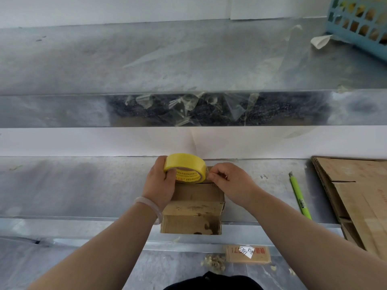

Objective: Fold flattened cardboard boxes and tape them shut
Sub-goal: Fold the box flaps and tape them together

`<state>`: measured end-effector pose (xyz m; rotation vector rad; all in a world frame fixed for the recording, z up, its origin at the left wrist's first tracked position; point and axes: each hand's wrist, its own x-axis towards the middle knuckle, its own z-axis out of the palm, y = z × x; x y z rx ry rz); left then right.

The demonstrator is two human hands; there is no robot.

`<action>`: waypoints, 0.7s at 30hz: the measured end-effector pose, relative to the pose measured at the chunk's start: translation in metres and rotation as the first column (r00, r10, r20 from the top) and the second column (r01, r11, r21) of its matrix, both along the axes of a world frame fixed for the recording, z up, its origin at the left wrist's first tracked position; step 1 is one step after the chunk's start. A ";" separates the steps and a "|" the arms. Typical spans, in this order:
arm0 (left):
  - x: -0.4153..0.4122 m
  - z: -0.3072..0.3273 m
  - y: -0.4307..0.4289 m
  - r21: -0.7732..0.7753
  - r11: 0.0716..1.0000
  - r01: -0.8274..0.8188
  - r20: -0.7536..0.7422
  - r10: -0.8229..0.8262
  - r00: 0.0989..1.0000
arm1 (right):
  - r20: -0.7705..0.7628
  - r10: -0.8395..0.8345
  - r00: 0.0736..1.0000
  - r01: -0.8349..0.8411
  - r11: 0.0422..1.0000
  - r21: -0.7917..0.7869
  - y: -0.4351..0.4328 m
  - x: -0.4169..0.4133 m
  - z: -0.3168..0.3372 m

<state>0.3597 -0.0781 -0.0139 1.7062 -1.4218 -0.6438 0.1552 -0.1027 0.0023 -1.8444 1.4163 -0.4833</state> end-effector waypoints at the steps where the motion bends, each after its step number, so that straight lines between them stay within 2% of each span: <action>1: 0.000 0.000 0.000 0.003 1.000 0.000 0.003 0.000 1.000 | -0.006 0.001 1.000 -0.001 1.000 -0.008 0.000 0.000 0.000; 11: 0.002 0.004 0.004 0.030 0.997 0.069 0.087 -0.072 0.994 | -0.010 -0.085 0.996 0.085 0.995 -0.053 0.004 -0.001 -0.008; 16: 0.001 0.005 0.007 0.032 0.991 0.127 0.216 -0.131 0.968 | 0.026 -0.135 0.991 0.135 0.991 -0.013 0.004 -0.006 -0.003; 21: 0.001 0.005 0.006 0.029 0.989 0.145 0.248 -0.148 0.957 | 0.142 -0.196 0.970 0.182 0.978 0.103 0.001 -0.014 0.001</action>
